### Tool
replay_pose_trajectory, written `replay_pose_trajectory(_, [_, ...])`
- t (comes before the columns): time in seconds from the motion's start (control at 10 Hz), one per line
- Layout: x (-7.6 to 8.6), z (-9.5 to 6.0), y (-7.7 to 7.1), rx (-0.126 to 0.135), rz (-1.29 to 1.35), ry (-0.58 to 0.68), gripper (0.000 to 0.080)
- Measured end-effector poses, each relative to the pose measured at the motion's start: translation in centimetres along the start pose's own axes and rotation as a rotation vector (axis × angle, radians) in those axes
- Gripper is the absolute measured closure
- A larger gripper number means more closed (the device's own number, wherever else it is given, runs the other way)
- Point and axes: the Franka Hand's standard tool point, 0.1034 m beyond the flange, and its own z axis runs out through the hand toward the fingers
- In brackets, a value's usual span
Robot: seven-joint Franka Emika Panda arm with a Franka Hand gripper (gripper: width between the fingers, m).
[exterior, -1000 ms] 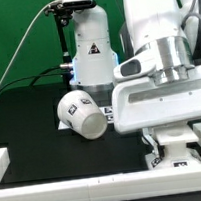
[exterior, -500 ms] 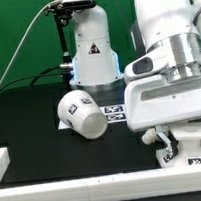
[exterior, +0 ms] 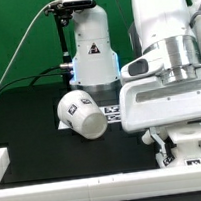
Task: Assemble lamp
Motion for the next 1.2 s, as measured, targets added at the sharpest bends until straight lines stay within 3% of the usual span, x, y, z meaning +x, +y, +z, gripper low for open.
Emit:
replay_pose_trajectory(0.4, [1.0,-0.6,1.1,-0.006,-0.009,-0.015,0.0100])
replay_pose_trajectory(0.7, [1.6,-1.0,0.9,-0.002,-0.011,-0.007,0.0100])
replay_pose_trajectory(0.9, [2.8,-2.1,1.0,0.002,-0.006,0.003,0.0100])
replay_pose_trajectory(1.2, [3.2,-4.8,0.0,0.024,-0.012,-0.045,0.0100])
